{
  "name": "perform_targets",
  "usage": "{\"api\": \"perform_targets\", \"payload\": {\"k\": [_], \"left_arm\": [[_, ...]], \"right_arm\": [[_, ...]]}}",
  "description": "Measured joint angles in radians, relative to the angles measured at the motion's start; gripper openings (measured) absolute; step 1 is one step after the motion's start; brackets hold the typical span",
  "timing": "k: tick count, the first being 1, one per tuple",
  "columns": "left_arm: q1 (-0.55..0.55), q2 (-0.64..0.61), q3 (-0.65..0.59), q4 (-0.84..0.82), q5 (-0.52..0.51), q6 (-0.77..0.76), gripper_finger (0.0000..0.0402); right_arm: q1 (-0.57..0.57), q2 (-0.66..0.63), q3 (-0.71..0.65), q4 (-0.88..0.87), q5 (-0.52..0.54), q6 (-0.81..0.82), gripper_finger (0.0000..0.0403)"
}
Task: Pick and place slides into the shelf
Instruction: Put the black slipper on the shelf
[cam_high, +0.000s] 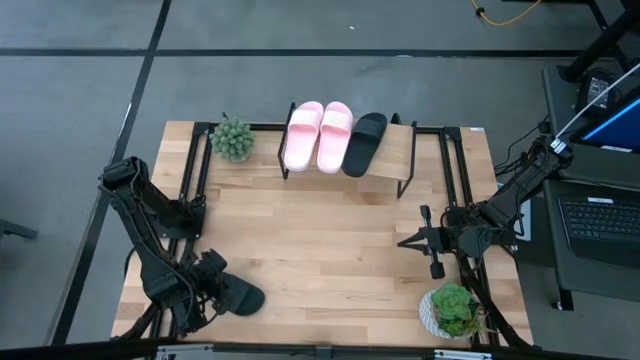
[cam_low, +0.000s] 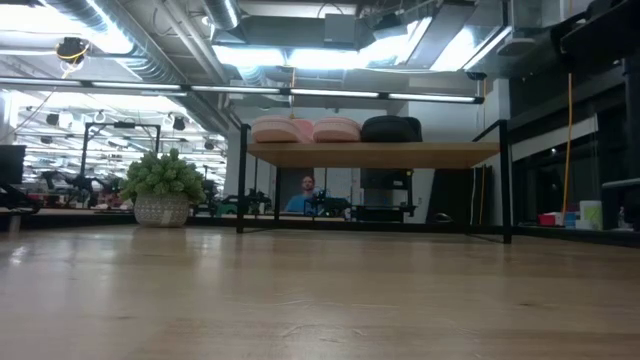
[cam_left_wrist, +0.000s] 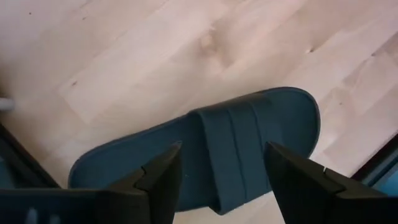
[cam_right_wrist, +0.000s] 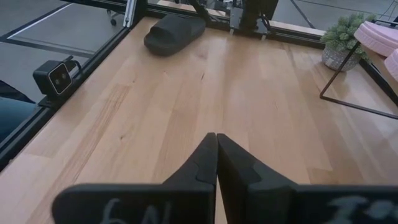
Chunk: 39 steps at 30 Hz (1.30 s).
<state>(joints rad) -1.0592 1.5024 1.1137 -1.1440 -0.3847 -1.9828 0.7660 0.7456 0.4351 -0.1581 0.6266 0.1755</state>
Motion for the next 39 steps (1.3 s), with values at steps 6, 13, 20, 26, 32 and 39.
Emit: {"api": "perform_targets", "payload": {"k": [6, 13, 20, 26, 32, 39], "left_arm": [[-0.001, 0.0, 0.0, 0.018, 0.0, -0.046, 0.0214], [-0.029, 0.0, -0.033, 0.025, -0.013, -0.115, 0.0214], [-0.079, 0.002, -0.119, 0.154, -0.015, -0.156, 0.0209], [-0.126, 0.001, -0.126, 0.156, -0.015, -0.188, 0.0199], [-0.153, 0.001, -0.126, 0.159, -0.066, -0.207, 0.0192], [-0.171, -0.017, -0.127, 0.136, -0.073, -0.208, 0.019]], "right_arm": [[0.0, 0.0, 0.0, 0.0, 0.0, 0.0, 0.001], [0.0, 0.0, 0.0, 0.0, -0.001, -0.001, 0.001], [0.001, 0.0, 0.0, 0.0, -0.003, 0.001, 0.001], [0.001, 0.0, 0.0, 0.0, -0.003, 0.014, 0.001], [0.001, 0.0, 0.0, 0.005, -0.003, 0.029, 0.001], [0.0, 0.0, 0.0, 0.022, -0.003, 0.027, 0.001]]}}
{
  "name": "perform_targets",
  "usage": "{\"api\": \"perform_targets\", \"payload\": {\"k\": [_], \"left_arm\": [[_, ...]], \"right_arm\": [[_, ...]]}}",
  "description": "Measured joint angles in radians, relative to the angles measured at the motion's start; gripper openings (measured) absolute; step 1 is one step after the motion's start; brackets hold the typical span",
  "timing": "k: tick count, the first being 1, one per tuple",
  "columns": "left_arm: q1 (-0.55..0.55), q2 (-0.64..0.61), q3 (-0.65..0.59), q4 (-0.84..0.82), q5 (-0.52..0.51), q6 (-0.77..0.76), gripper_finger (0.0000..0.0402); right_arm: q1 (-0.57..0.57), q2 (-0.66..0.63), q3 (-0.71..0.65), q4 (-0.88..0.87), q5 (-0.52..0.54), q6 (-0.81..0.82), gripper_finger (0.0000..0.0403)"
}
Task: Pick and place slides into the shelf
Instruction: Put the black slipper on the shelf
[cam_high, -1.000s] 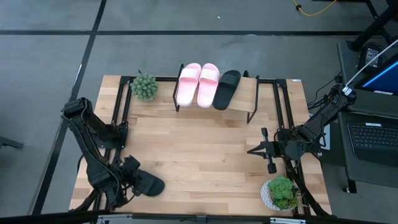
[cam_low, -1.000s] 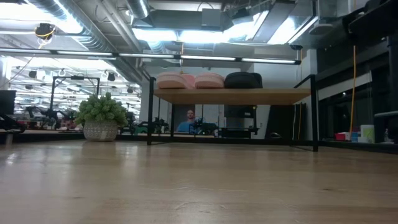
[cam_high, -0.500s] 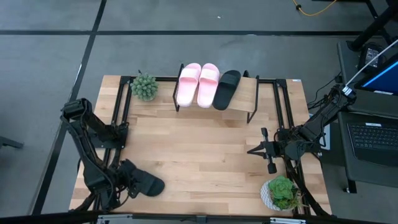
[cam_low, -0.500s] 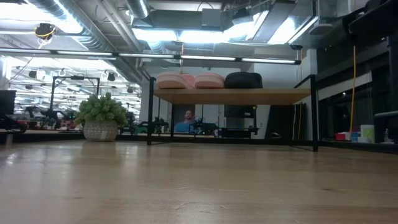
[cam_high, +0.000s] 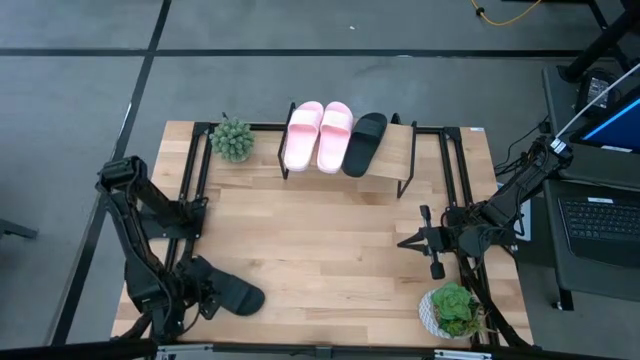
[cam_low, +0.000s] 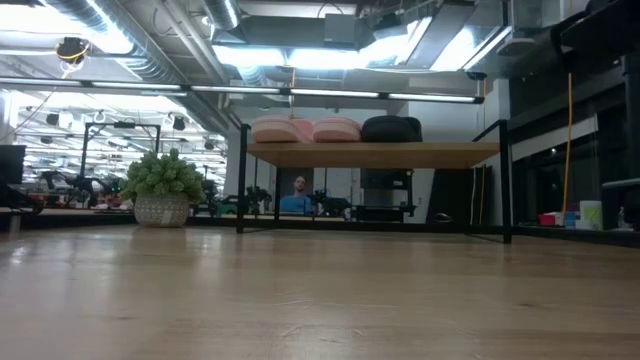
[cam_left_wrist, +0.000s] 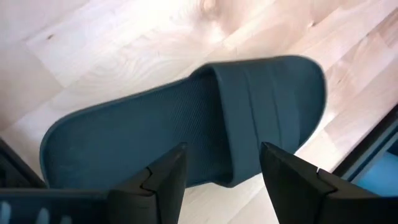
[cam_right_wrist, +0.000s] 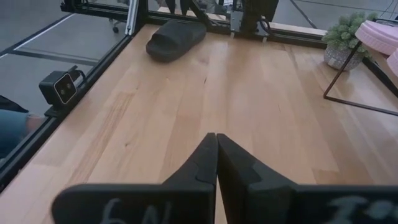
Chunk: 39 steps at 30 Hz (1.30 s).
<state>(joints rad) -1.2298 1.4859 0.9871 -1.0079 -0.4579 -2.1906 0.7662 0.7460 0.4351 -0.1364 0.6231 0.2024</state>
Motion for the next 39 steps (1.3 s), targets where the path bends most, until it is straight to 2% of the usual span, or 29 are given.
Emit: {"api": "perform_targets", "payload": {"k": [7, 15, 24, 29, 39], "left_arm": [[-0.003, -0.159, -0.111, 0.035, -0.063, -0.003, 0.019], [-0.009, -0.287, -0.315, 0.332, -0.11, 0.011, 0.019], [-0.005, -0.292, -0.325, 0.349, -0.109, 0.085, 0.019], [0.002, -0.292, -0.325, 0.349, -0.166, 0.105, 0.019], [0.001, -0.29, -0.325, 0.349, -0.128, 0.158, 0.019]], "right_arm": [[0.0, 0.0, 0.0, 0.007, 0.0, -0.001, 0.001], [0.0, 0.0, 0.0, 0.005, 0.0, -0.004, 0.001], [0.0, 0.0, 0.0, 0.003, 0.0, -0.002, 0.001], [0.0, 0.0, 0.0, 0.004, 0.0, -0.001, 0.001], [0.0, 0.0, 0.0, 0.005, 0.0, 0.002, 0.001]]}}
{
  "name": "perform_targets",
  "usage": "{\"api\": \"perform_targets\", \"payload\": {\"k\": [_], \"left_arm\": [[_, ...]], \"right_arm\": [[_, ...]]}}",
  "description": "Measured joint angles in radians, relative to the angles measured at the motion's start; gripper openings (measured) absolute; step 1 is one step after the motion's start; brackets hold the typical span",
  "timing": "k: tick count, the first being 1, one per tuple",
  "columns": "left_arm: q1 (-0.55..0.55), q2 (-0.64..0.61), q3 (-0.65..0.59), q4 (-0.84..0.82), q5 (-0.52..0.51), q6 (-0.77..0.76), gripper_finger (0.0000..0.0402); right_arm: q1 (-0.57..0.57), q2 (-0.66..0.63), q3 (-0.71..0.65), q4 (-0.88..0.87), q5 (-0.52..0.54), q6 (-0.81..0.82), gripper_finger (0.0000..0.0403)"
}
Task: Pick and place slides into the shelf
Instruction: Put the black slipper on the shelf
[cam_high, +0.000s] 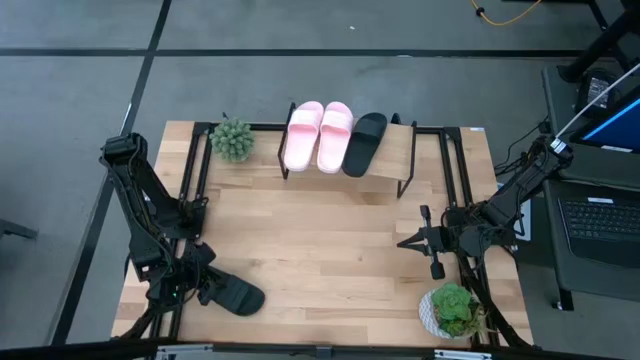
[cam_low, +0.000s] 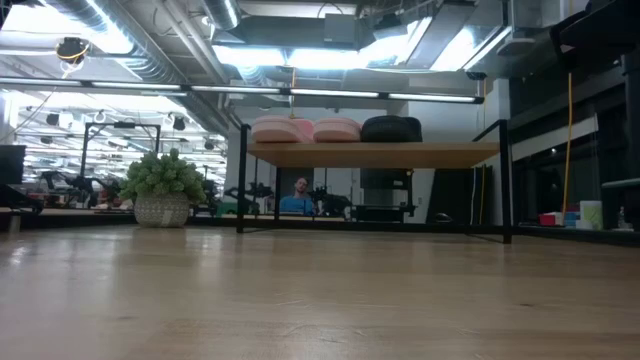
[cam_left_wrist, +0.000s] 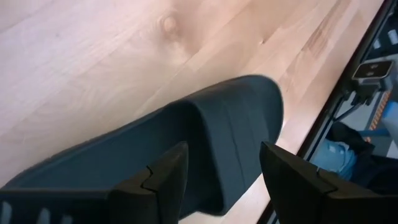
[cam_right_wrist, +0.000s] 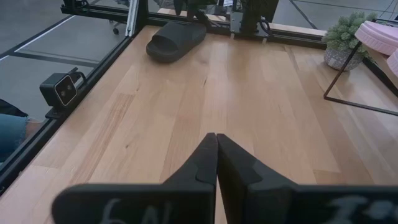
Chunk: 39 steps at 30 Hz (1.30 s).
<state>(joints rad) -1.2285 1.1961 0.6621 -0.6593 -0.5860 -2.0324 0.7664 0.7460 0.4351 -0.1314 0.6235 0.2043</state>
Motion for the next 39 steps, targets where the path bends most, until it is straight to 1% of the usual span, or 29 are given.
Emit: {"api": "perform_targets", "payload": {"k": [3, 17, 20, 22, 28, 32, 39], "left_arm": [[0.0, 0.003, 0.0, 0.0, 0.02, -0.004, 0.019], [0.059, 0.003, 0.0, 0.012, 0.031, 0.001, 0.019], [0.07, 0.005, 0.0, 0.024, 0.074, -0.003, 0.019], [0.079, 0.019, 0.0, 0.036, 0.091, -0.004, 0.019], [0.09, 0.063, 0.0, 0.115, 0.091, 0.0, 0.019], [0.09, 0.1, 0.0, 0.132, 0.111, 0.0, 0.019], [0.094, 0.153, 0.0, 0.197, 0.098, -0.001, 0.019]], "right_arm": [[0.0, 0.0, 0.0, 0.0, 0.0, 0.0, 0.001], [0.0, 0.0, 0.0, 0.0, 0.0, 0.001, 0.001], [0.0, 0.0, 0.0, 0.0, 0.0, 0.001, 0.001], [0.0, 0.0, 0.0, 0.0, 0.0, 0.001, 0.001], [0.0, 0.0, 0.0, -0.003, 0.0, 0.0, 0.001], [0.0, 0.0, 0.0, -0.01, 0.0, 0.0, 0.001], [0.0, 0.0, 0.0, -0.012, 0.0, 0.0, 0.001]]}}
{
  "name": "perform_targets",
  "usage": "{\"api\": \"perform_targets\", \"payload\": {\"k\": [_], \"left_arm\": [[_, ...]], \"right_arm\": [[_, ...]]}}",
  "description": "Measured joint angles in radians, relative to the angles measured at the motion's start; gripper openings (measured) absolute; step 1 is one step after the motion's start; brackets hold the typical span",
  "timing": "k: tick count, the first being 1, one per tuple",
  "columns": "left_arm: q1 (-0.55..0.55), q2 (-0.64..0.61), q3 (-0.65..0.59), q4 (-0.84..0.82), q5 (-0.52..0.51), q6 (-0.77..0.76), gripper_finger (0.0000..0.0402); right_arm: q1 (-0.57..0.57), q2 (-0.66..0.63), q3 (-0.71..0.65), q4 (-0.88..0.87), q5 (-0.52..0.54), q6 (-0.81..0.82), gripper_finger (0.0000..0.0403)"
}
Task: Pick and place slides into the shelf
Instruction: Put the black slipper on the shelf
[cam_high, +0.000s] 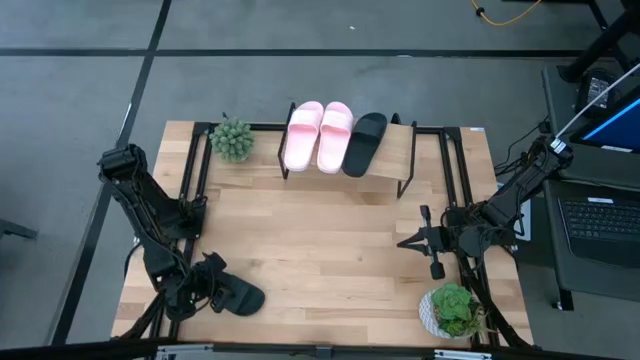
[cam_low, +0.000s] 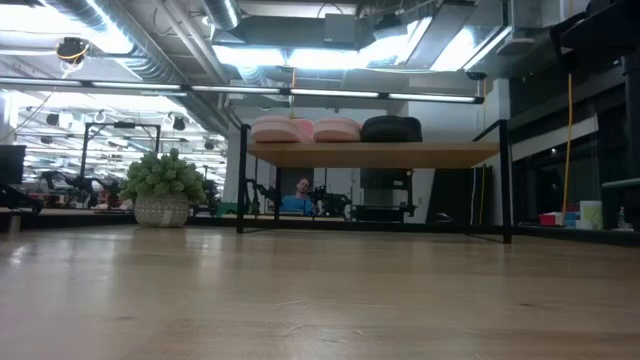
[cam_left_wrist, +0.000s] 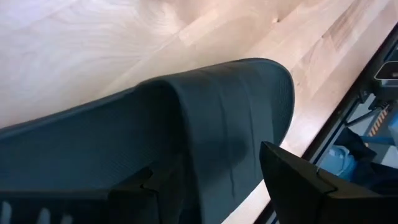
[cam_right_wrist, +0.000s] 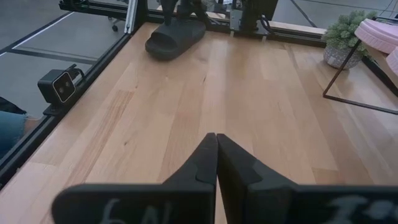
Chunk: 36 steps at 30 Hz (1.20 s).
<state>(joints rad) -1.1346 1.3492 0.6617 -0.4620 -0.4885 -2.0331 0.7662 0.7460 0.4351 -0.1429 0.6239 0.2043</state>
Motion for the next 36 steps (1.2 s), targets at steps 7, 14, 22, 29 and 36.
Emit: {"api": "perform_targets", "payload": {"k": [7, 14, 22, 29, 36], "left_arm": [[0.036, 0.012, 0.0, 0.039, -0.017, -0.032, 0.0153], [0.059, 0.012, 0.0, 0.059, -0.02, -0.032, 0.0042], [0.094, 0.011, 0.0, 0.071, -0.021, -0.034, 0.0008], [0.14, 0.011, 0.001, 0.077, -0.111, -0.037, 0.0004], [0.175, 0.013, 0.037, 0.073, -0.356, 0.039, 0.0002]], "right_arm": [[0.0, 0.0, 0.0, 0.0, 0.0, 0.0, 0.001], [0.0, 0.0, 0.0, -0.007, 0.0, -0.001, 0.001], [0.0, 0.0, 0.0, -0.011, 0.0, 0.0, 0.001], [0.0, 0.0, 0.0, -0.022, 0.0, -0.003, 0.001], [0.0, 0.0, 0.0, -0.049, 0.0, 0.0, 0.001]]}}
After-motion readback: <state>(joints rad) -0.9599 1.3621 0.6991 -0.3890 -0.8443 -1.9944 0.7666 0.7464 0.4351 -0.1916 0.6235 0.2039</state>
